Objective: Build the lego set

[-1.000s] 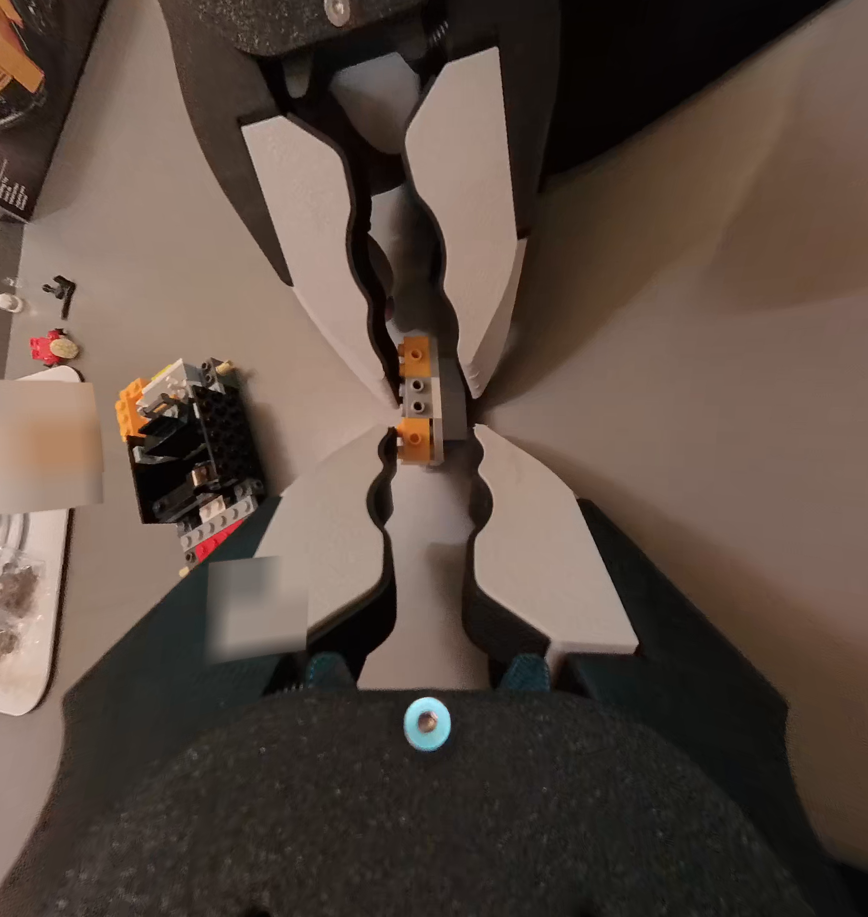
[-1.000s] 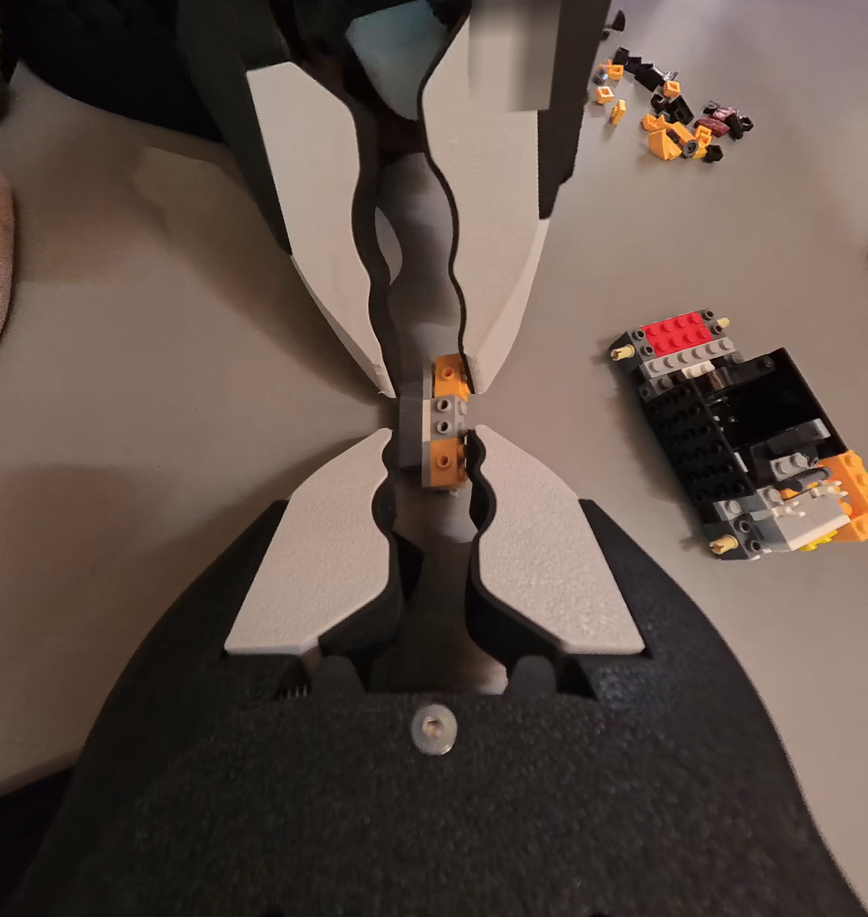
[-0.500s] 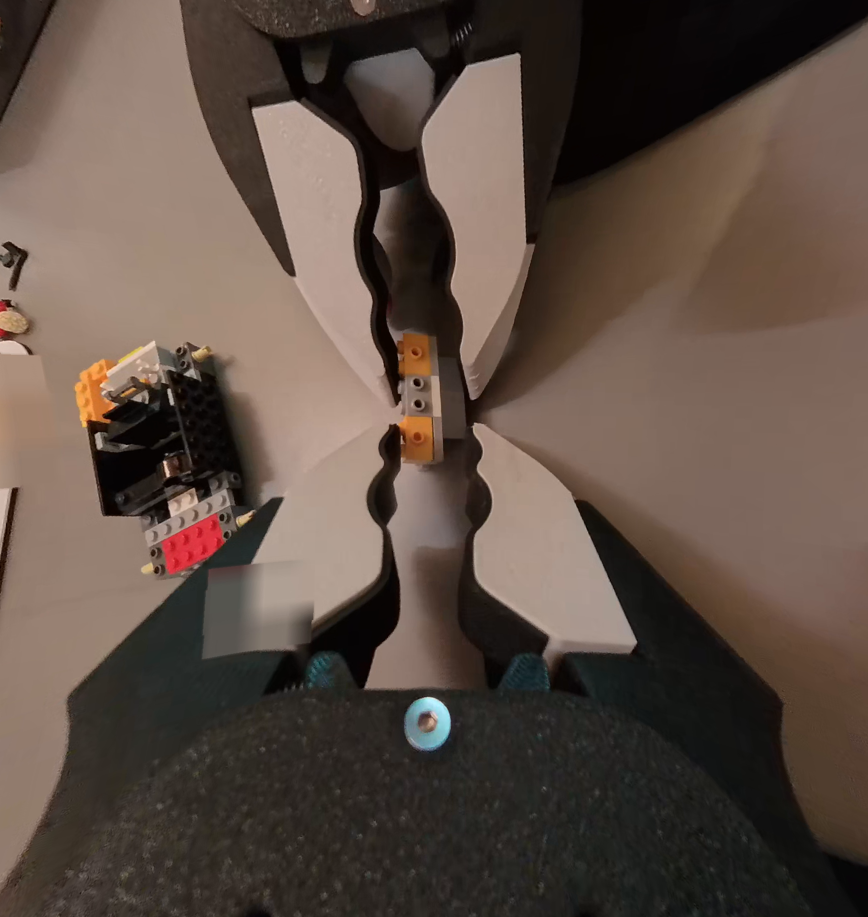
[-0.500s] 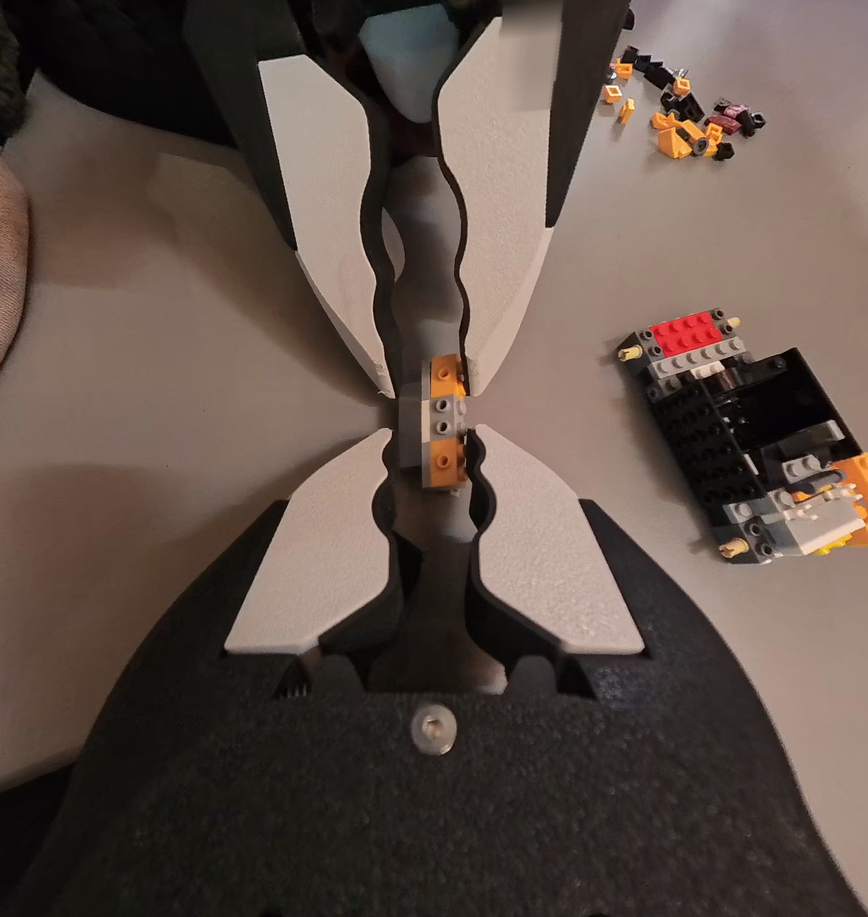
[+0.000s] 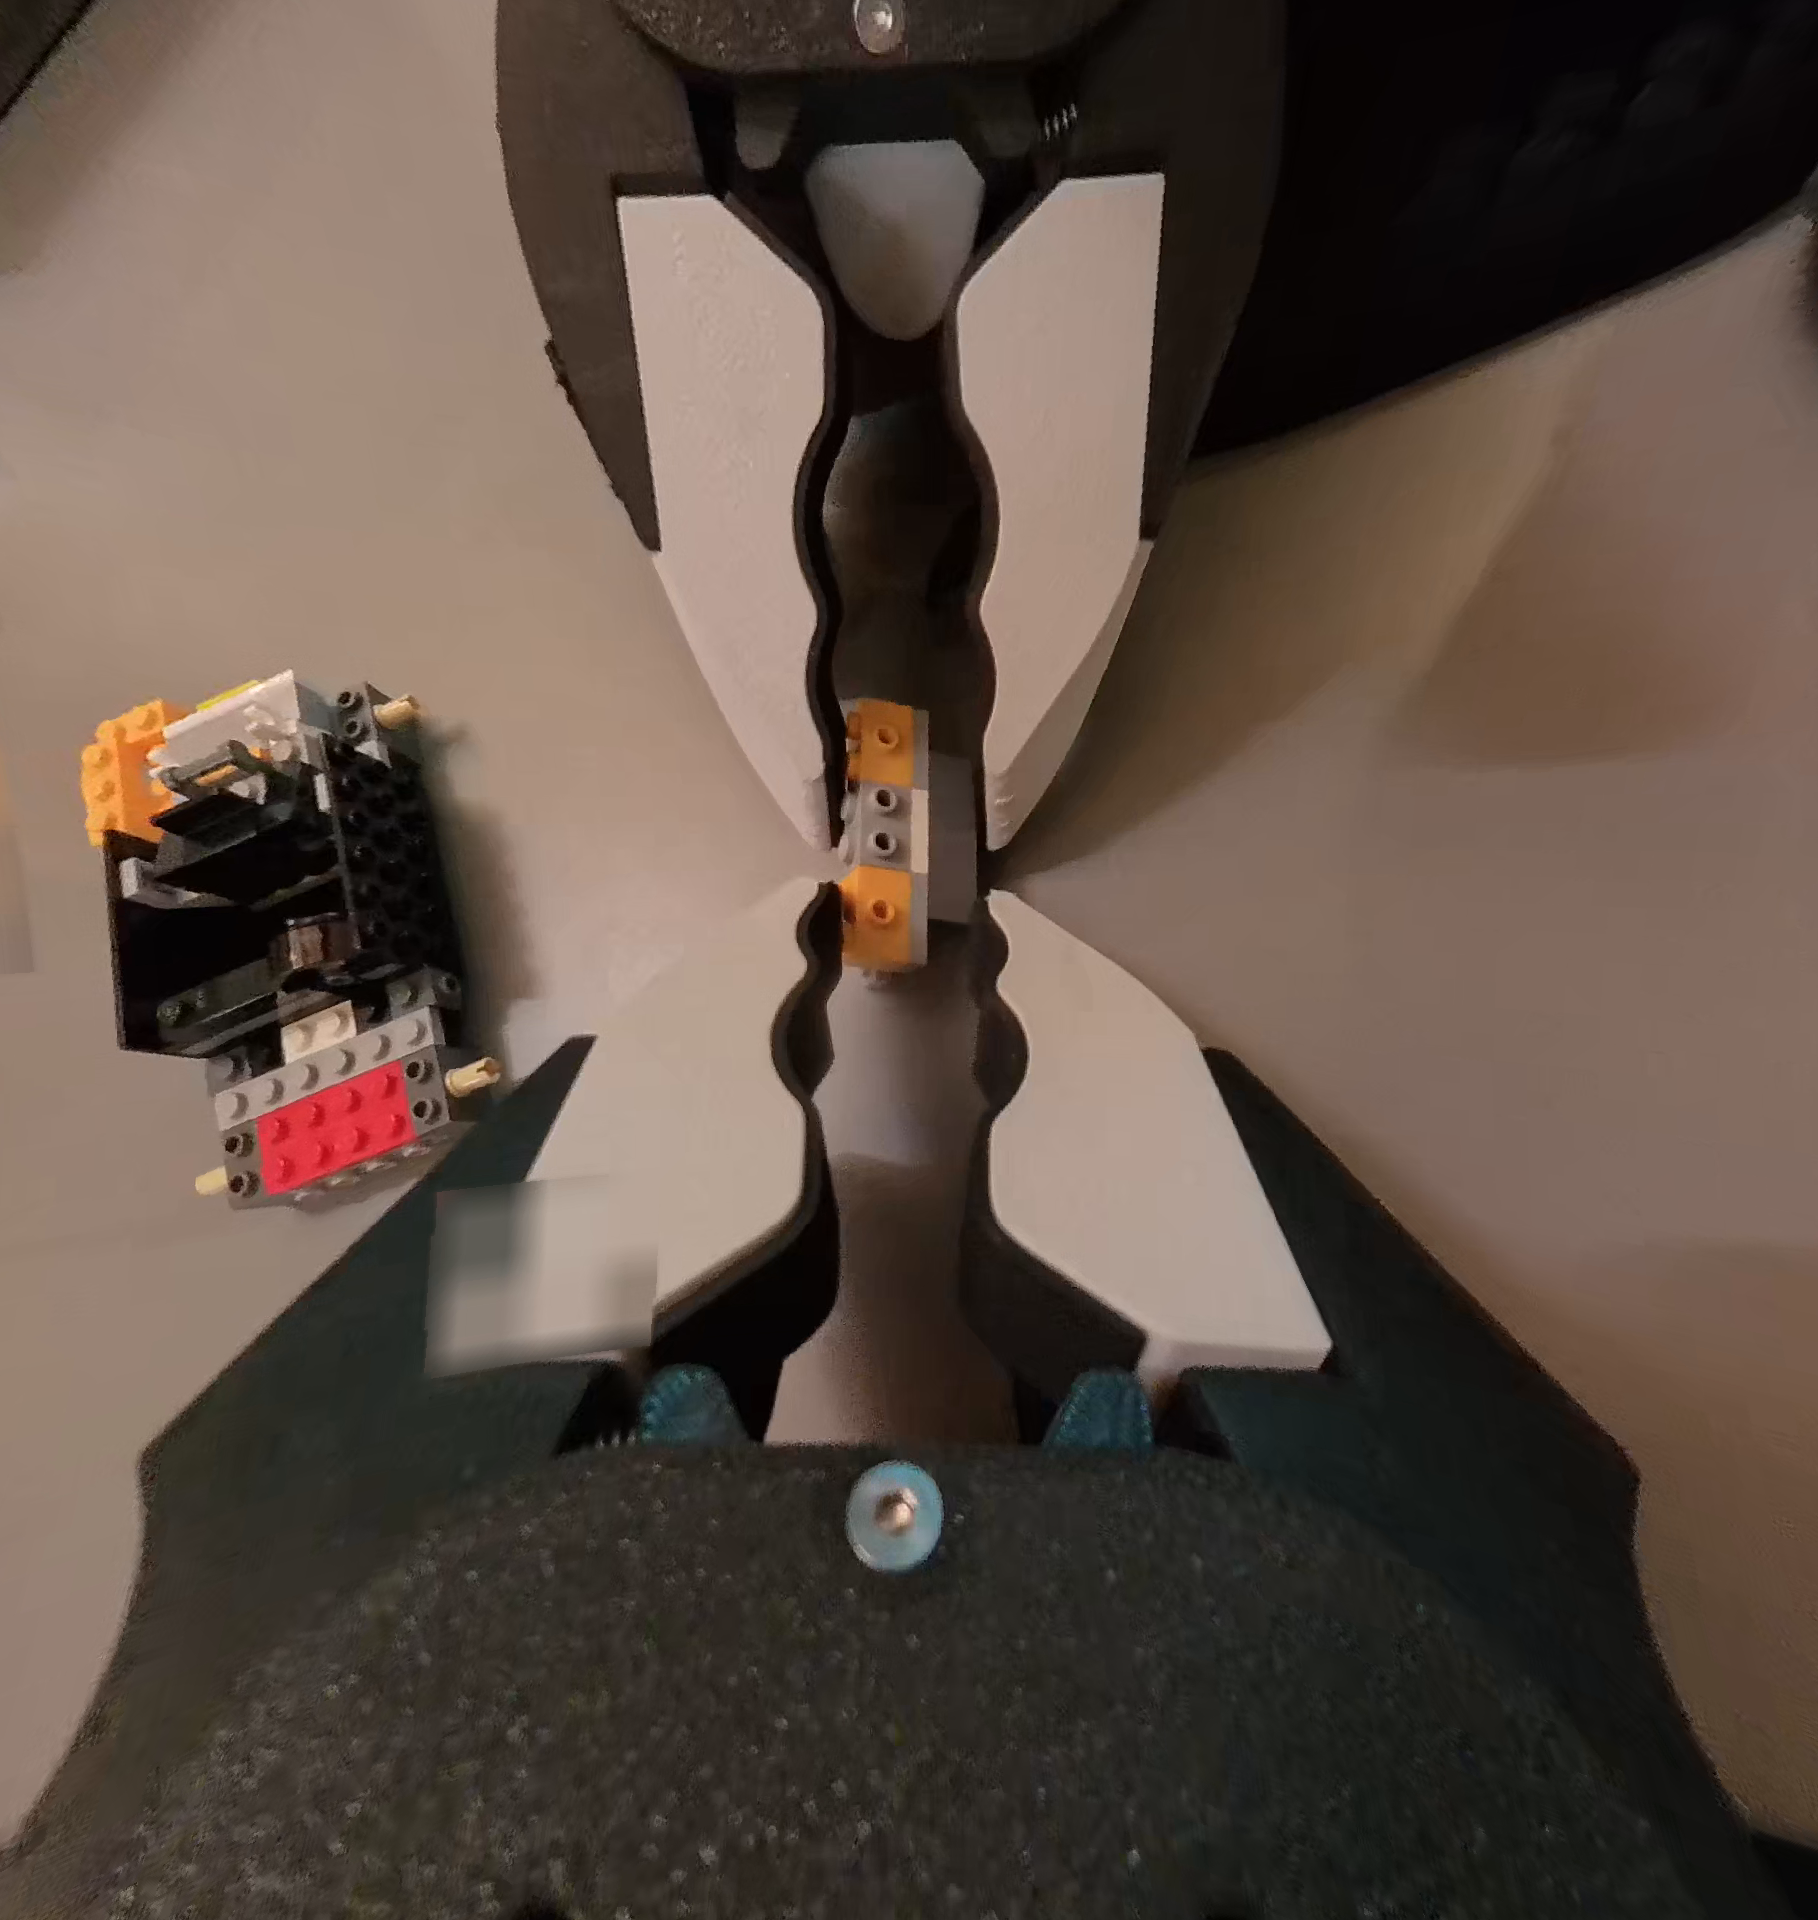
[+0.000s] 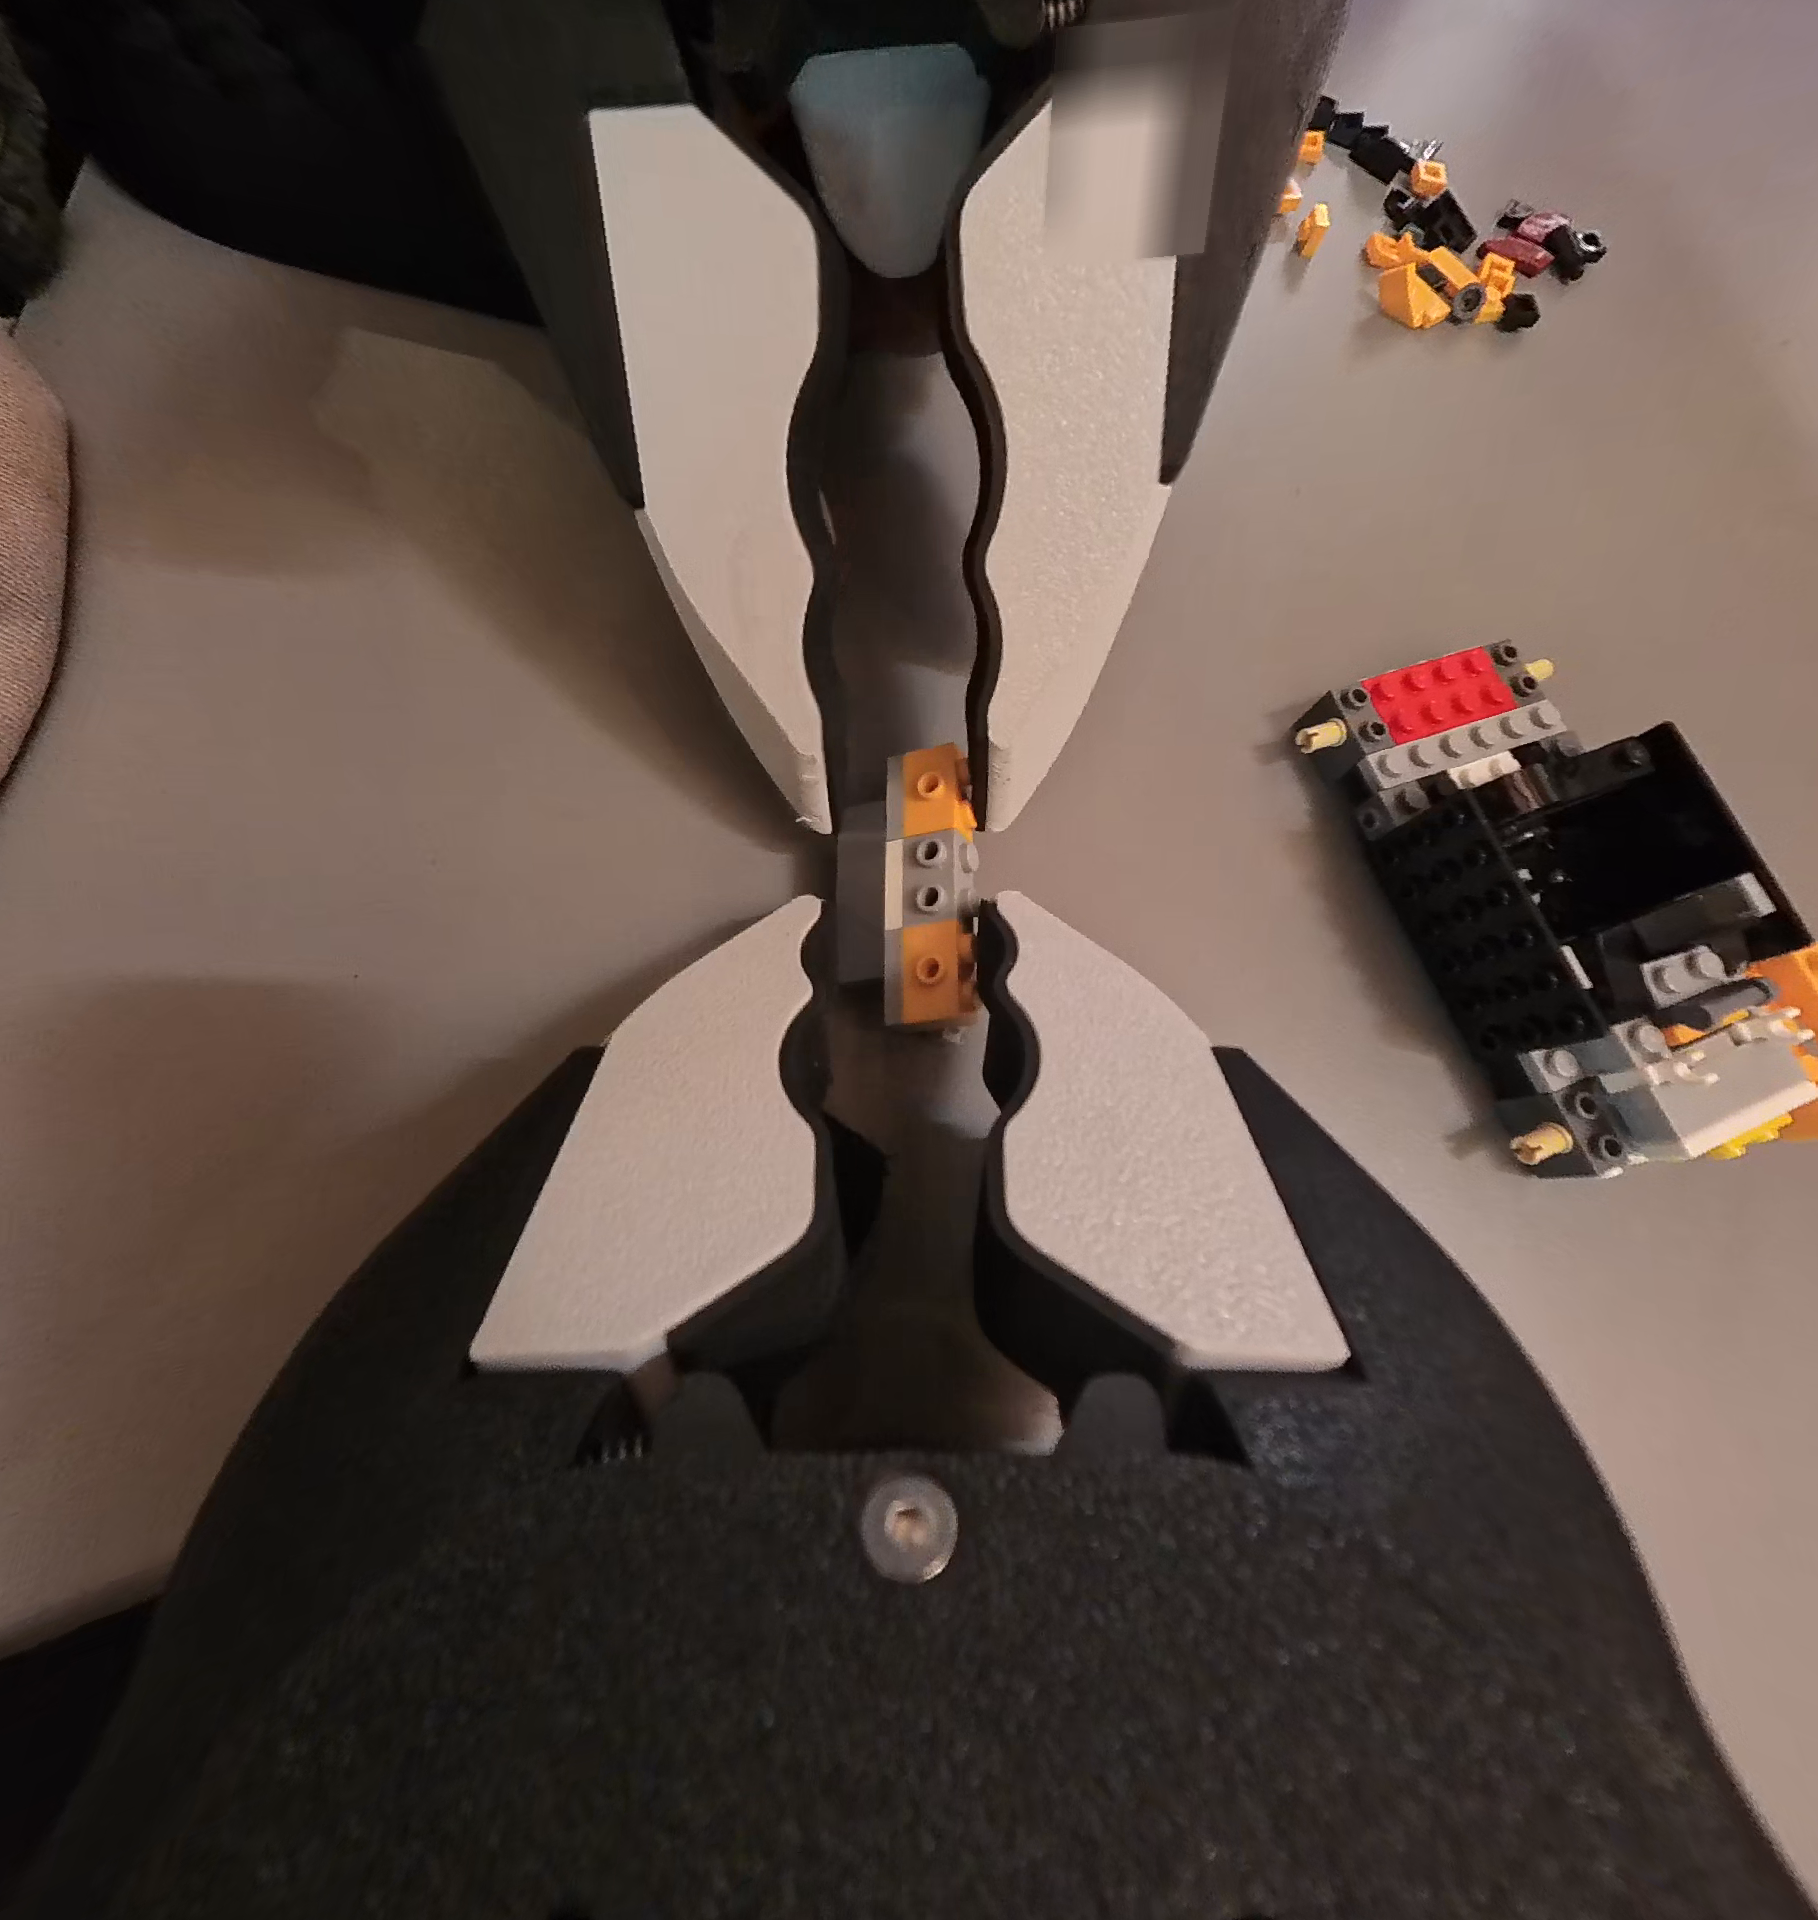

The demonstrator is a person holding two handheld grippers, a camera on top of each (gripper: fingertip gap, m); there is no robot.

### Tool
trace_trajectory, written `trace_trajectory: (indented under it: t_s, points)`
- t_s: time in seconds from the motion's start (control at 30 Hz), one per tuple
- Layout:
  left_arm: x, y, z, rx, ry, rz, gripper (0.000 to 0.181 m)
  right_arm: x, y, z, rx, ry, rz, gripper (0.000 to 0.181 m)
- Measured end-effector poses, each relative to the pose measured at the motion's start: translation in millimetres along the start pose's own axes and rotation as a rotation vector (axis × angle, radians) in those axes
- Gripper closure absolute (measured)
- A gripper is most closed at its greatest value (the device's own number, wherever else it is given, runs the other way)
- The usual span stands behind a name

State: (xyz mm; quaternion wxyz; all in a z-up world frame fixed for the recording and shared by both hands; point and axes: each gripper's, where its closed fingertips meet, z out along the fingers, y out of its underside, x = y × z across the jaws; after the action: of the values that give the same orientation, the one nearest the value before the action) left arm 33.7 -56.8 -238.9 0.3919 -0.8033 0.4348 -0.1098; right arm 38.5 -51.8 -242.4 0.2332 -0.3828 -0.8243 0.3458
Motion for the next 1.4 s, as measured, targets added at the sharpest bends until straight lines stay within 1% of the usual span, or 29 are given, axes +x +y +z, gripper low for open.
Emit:
trace_trajectory:
  t_s: [0.03,0.1,0.17,0.2,0.23,0.27,0.33,0.43,0.6,0.8,0.83,0.87,0.9,0.93,1.03,1.13,1.2,1.3,1.4]
  points:
    - [-0.2,-0.5,-0.1,0.011,0.005,0.004,0.157,0.2,-0.1,0.0,0.001,0.000,0.001,0.156]
    - [-0.5,0.1,0.4,0.018,-0.005,0.035,0.156,0.7,0.1,0.1,-0.001,0.005,-0.001,0.156]
    - [-4.5,1.4,1.4,0.002,-0.053,0.080,0.145,0.9,0.3,0.7,-0.007,0.020,-0.019,0.156]
    - [-5.3,2.5,1.9,-0.010,-0.072,0.109,0.145,1.0,0.4,0.6,-0.007,0.021,-0.019,0.156]
    - [-3.6,3.3,2.6,-0.020,-0.074,0.133,0.152,1.2,0.3,0.6,-0.006,0.017,-0.013,0.156]
    - [-2.6,3.2,3.0,-0.026,-0.082,0.161,0.155,1.4,0.5,0.5,-0.006,0.014,-0.006,0.156]
    - [-2.8,3.9,3.3,-0.055,-0.103,0.191,0.155,1.6,0.8,0.6,-0.009,0.015,-0.007,0.156]
    - [-2.6,4.7,3.3,-0.065,-0.088,0.157,0.156,1.6,0.8,0.6,-0.009,0.013,-0.003,0.156]
    - [-2.3,3.5,3.8,-0.034,-0.051,0.113,0.155,2.2,0.3,0.6,-0.005,0.013,0.003,0.154]
    - [-7.3,1.3,2.9,0.027,-0.042,0.066,0.155,7.5,-2.9,-1.8,0.002,0.091,-0.044,0.154]
    - [-8.9,1.8,1.5,0.035,-0.039,0.052,0.152,9.7,-2.6,-2.7,-0.003,0.114,-0.052,0.154]
    - [-11.5,3.9,0.3,0.037,-0.033,0.021,0.143,13.7,-2.1,-4.0,-0.012,0.151,-0.065,0.154]
    - [-13.6,6.7,-0.8,0.038,-0.017,-0.028,0.139,18.0,-2.0,-5.6,-0.019,0.190,-0.085,0.154]
    - [-16.5,8.0,-2.4,0.050,-0.005,-0.080,0.139,22.8,-2.8,-7.4,-0.021,0.235,-0.108,0.155]
    - [-23.3,0.9,-8.7,0.128,0.029,-0.202,0.140,31.2,-7.7,-11.4,-0.022,0.341,-0.240,0.155]
    - [-20.6,-2.2,-9.3,0.155,0.103,-0.277,0.141,23.9,-15.9,-9.1,-0.001,0.356,-0.364,0.154]
    - [-17.5,-3.8,-10.3,0.165,0.135,-0.288,0.155,19.7,-17.6,-6.6,-0.015,0.362,-0.424,0.154]
    - [-17.6,-2.5,-10.1,0.148,0.119,-0.273,0.156,19.6,-17.3,-4.8,-0.025,0.374,-0.439,0.154]
    - [-24.3,-1.7,-9.6,0.139,0.075,-0.293,0.156,25.2,-7.4,-2.6,-0.057,0.356,-0.327,0.155]
